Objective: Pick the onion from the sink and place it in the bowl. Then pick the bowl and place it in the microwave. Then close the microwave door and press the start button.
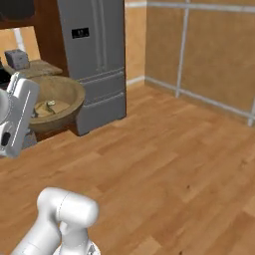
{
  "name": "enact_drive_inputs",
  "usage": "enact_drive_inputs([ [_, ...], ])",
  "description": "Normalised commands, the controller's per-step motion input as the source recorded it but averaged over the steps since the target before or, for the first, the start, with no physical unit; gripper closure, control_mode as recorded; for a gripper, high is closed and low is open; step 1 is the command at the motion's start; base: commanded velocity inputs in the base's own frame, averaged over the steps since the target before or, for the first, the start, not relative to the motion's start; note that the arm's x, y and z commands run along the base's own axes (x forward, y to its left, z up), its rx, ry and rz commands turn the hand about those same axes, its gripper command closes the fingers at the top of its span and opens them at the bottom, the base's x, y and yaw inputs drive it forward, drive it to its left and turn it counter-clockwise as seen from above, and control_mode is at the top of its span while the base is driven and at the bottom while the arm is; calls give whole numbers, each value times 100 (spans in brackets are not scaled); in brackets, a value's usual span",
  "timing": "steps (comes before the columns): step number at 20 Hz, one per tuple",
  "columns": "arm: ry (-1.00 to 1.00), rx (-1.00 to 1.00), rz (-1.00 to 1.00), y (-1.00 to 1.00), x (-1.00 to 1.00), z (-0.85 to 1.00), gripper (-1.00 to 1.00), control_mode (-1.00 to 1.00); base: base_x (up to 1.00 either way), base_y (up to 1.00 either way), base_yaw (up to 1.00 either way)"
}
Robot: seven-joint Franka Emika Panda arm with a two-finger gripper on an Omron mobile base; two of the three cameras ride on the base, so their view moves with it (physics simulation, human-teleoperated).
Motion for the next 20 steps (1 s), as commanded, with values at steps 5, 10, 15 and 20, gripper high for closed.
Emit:
enact_drive_inputs([
  [5,0,0,0,0,0,0,100,100,88,11,70],
  [10,0,0,0,0,0,0,100,100,100,42,47],
  [15,0,0,0,0,0,0,100,100,100,35,48],
  [20,0,0,0,0,0,0,100,100,100,2,56],
])
